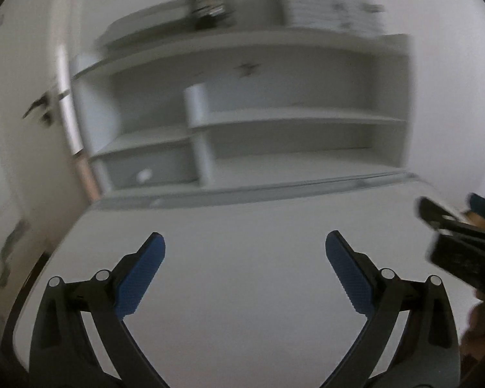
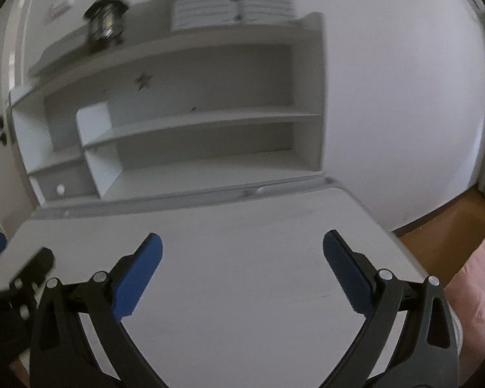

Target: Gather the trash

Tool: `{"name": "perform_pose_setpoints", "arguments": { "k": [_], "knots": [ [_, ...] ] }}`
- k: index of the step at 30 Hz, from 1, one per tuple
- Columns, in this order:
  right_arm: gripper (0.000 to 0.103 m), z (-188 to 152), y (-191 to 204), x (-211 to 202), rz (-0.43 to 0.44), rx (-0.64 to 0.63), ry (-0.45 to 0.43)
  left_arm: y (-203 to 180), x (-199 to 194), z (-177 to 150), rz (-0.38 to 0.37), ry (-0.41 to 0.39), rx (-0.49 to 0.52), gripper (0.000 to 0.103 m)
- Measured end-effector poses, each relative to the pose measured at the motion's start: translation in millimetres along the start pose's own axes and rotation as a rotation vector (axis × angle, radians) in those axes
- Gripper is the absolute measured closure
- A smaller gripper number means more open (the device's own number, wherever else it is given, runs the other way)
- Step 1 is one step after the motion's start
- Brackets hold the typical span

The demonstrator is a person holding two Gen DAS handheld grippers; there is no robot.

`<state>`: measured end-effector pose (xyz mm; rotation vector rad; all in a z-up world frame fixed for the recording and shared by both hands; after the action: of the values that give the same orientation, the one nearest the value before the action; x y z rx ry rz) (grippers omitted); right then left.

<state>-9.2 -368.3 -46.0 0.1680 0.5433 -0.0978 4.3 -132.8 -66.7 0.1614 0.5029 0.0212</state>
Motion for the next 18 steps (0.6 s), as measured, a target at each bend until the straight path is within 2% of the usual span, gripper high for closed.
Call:
{"name": "perform_pose_setpoints", "arguments": {
  "k": [4,10,18],
  "knots": [
    [0.007,-12,21,16,-0.011,-0.062,0.027,36,25,-8,0.065,0.046,-0.038,0.006],
    [0.007,-18,22,17,-0.057,-0.105,0.003,49,45,-14,0.094,0.078,-0.035,0.006],
    [0.007,-15,33,14,-0.019,-0.117,-0.033,33,41,-6,0.014,0.037,-0.021,0.006]
  ]
}}
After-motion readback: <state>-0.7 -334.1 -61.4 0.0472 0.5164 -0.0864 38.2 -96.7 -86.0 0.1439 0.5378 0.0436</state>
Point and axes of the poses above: each gripper's, at about its wrist camera, not at the fingertips, and x roughly the way its jaws point, y to its left, z to its top, the point moved 9 cm from there along x, roughly the way its jaws point, and after that the axes turned 10 degrees about z, right-handed, at the moved point
